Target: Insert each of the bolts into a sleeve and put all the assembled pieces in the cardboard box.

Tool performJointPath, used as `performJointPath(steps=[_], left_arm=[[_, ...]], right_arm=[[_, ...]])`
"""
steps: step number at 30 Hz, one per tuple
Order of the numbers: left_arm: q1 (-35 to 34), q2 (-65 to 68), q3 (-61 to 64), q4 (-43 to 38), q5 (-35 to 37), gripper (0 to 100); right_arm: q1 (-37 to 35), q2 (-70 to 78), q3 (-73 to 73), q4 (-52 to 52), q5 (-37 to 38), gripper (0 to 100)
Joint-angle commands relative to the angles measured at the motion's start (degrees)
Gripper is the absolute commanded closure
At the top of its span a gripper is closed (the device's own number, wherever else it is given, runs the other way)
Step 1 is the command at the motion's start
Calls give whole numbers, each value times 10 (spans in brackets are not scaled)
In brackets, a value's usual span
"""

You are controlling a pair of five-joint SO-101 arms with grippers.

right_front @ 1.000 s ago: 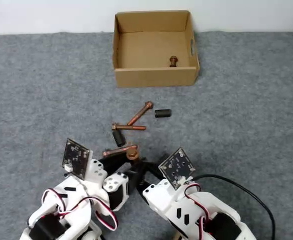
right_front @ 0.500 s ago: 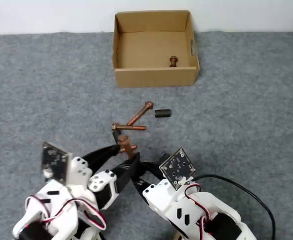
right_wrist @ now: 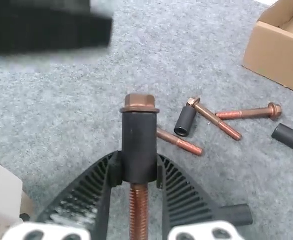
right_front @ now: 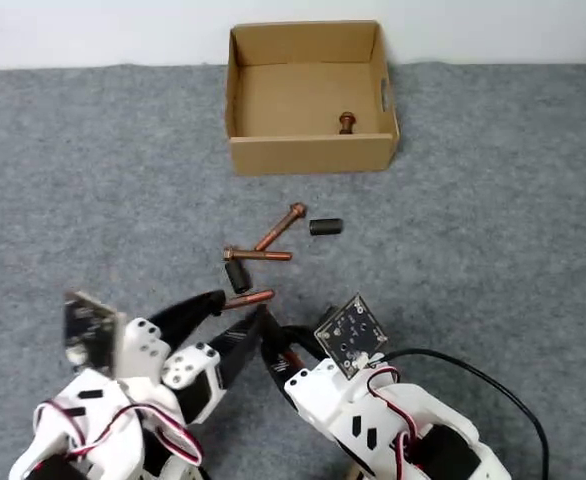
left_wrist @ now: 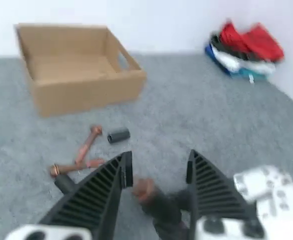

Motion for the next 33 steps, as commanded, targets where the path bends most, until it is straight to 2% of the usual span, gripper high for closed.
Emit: performJointPath(steps=[1, 3, 9, 14, 21, 26, 33], left_arm=[[-58, 5, -29, -54, -4, 922], [-94, 4, -24, -64, -5, 1000], [-150, 1, 54, -64, -58, 996], [-186, 1, 141, -67, -142, 996], [-188, 1, 251, -64, -180, 996], [-192, 1, 287, -69, -178, 995], [-192, 1, 298, -69, -179, 995]], right_arm=[[-4, -4, -10, -18, 6, 988], [7, -4, -11, -18, 6, 988], [73, -5, -21, -18, 4, 988], [145, -4, -40, -14, 4, 988], [255, 11, -76, -17, 7, 989], [315, 121, -165, -41, 4, 989], [362, 362, -317, -109, 3, 989]])
